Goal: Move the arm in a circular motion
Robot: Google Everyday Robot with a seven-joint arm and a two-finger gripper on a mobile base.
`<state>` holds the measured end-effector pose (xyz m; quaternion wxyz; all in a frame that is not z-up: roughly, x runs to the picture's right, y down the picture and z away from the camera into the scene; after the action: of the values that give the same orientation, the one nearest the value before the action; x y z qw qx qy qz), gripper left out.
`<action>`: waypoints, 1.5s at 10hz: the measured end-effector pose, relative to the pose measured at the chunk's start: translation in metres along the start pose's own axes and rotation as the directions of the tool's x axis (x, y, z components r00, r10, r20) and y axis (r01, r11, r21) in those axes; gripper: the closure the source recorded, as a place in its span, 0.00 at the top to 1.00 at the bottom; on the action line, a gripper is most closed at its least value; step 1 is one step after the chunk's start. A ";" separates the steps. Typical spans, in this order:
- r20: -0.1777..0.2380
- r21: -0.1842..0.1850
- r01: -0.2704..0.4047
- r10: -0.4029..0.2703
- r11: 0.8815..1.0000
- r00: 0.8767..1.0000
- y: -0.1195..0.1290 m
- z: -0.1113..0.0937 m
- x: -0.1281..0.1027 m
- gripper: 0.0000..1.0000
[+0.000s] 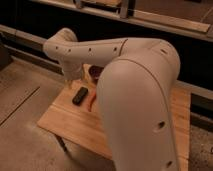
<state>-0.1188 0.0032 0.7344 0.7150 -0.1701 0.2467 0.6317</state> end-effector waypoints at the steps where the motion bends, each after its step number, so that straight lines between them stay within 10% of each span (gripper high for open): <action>1: -0.019 0.015 -0.005 0.005 1.000 1.000 -0.013 0.017 0.021 0.65; 5: -0.065 0.005 -0.202 0.202 0.979 0.977 -0.092 0.054 0.048 0.65; 9: -0.026 -0.077 -0.411 0.410 0.908 0.912 -0.172 0.020 -0.007 0.65; 11: -0.011 -0.108 -0.395 0.396 0.912 0.918 -0.154 -0.001 -0.034 0.65; 15: 0.032 -0.070 -0.216 0.219 0.974 0.975 -0.075 -0.012 -0.043 0.65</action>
<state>-0.0499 -0.0493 0.7436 0.6401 -0.1532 0.2285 0.7173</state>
